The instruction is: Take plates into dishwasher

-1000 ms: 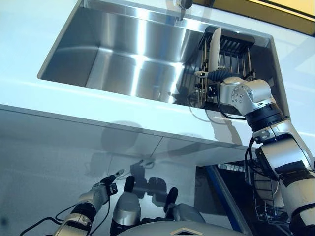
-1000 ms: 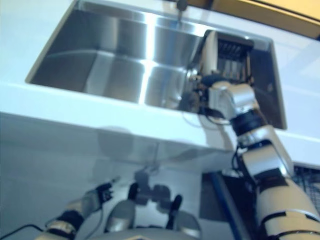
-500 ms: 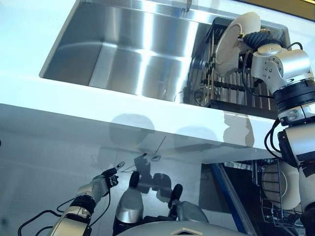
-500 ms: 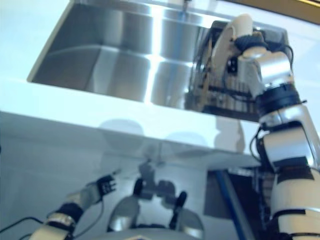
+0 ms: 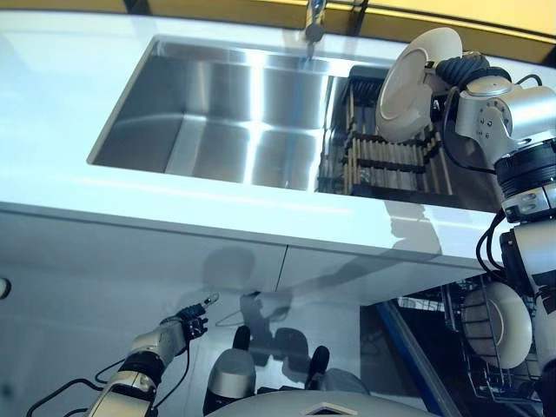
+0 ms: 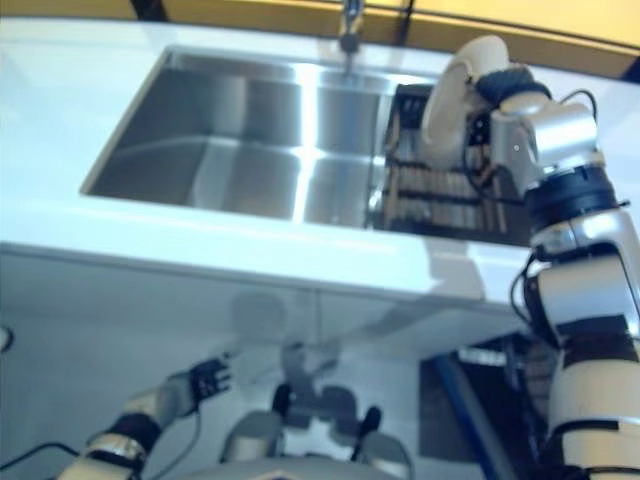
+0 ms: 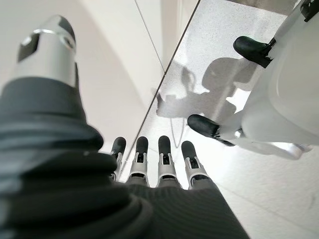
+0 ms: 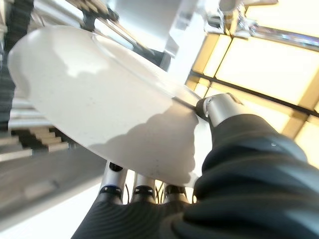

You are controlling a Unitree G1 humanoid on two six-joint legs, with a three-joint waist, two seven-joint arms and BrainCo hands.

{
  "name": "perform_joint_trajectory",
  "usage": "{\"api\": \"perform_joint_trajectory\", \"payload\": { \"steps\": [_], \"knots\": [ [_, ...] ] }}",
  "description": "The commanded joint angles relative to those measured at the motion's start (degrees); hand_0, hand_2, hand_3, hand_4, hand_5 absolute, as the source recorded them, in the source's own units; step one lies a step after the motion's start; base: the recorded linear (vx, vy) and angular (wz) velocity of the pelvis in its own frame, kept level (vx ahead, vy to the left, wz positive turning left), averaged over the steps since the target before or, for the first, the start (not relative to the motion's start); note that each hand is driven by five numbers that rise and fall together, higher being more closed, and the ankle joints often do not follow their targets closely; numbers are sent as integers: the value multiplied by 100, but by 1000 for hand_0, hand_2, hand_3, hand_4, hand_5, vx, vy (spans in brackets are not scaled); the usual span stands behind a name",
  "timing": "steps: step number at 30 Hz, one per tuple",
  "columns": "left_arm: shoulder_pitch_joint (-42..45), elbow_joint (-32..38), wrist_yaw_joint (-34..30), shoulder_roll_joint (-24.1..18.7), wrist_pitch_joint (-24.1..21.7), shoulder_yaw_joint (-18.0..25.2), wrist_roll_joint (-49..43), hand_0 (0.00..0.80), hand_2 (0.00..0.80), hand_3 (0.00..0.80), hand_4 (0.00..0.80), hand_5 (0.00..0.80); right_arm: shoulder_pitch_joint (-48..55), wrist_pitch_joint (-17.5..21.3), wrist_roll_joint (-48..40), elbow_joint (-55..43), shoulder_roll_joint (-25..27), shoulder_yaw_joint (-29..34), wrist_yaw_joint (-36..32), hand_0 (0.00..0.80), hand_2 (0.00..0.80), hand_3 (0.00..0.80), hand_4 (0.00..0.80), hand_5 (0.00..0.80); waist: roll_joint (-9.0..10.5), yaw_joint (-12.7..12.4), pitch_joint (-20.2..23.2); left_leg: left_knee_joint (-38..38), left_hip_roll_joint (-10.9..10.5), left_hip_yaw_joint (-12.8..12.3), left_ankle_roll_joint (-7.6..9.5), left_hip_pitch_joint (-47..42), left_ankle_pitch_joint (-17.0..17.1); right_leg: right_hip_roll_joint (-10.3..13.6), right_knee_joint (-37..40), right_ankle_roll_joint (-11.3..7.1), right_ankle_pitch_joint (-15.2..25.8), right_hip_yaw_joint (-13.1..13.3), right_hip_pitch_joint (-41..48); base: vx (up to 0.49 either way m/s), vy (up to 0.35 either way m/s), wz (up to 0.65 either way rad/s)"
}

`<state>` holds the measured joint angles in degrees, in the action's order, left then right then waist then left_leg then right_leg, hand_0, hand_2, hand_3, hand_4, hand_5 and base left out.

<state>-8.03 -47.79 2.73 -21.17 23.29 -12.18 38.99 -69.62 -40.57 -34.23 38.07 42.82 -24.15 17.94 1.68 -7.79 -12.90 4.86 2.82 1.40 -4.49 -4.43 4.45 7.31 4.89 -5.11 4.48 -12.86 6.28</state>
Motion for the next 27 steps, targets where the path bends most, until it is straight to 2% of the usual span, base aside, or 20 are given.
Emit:
{"api": "perform_joint_trajectory", "payload": {
  "steps": [1, 6, 10, 14, 22, 26, 27],
  "knots": [
    [35, -134, -151, -194, -35, -156, -205, 0, 0, 0, 0, 0, -192, 458, 404, -219, 543, -295, -202, 800, 800, 800, 800, 800, 218, 72, 561, 7, -175, -363, 266, -107, -411, 255, -166, -390, 6, 93, -51, -11, -46, -8],
    [79, -124, -274, -266, -98, -131, -359, 0, 0, 0, 0, 0, -190, 690, 513, -279, 804, -302, -662, 800, 800, 800, 800, 800, 264, 214, 646, -6, -198, -475, 296, -199, -479, 178, -136, -384, 37, 265, -62, -3, -48, -23],
    [94, -99, -343, -304, -151, -111, -440, 0, 0, 0, 0, 0, -217, 835, 965, -445, 1098, -329, -1106, 800, 800, 800, 800, 800, 292, 349, 699, -32, -197, -580, 322, -243, -530, 114, -150, -373, 44, 430, -113, -10, -42, -23],
    [124, -64, -391, -373, -220, -57, -540, 0, 0, 0, 0, 0, -278, 970, 1367, -532, 1527, -477, -1611, 800, 800, 800, 800, 800, 340, 466, 727, -72, -187, -664, 346, -275, -569, 53, -177, -370, 49, 597, -156, -17, -68, -23],
    [316, -207, -708, -528, -620, -45, -929, 0, 0, 0, 0, 0, -386, 1252, 1506, -534, 2381, -737, -2300, 800, 800, 800, 800, 800, 408, 686, 793, -114, -166, -809, 364, -338, -623, -70, -148, -326, 75, 812, -179, -13, -82, -20],
    [435, -222, -696, -471, -795, 52, -798, 0, 0, 0, 0, 0, -126, 1344, 1551, -673, 2694, -599, -2504, 800, 800, 800, 800, 800, 389, 795, 830, -115, -158, -863, 346, -357, -625, -112, -136, -306, 82, 869, -205, 14, -40, -9],
    [478, -229, -679, -424, -673, 127, -776, 0, 0, 0, 0, 0, 99, 1358, 1619, -788, 2825, -446, -2596, 800, 800, 800, 800, 800, 362, 858, 844, -114, -164, -876, 343, -367, -626, -126, -139, -297, 80, 909, -221, 37, -63, -12]
  ]
}}
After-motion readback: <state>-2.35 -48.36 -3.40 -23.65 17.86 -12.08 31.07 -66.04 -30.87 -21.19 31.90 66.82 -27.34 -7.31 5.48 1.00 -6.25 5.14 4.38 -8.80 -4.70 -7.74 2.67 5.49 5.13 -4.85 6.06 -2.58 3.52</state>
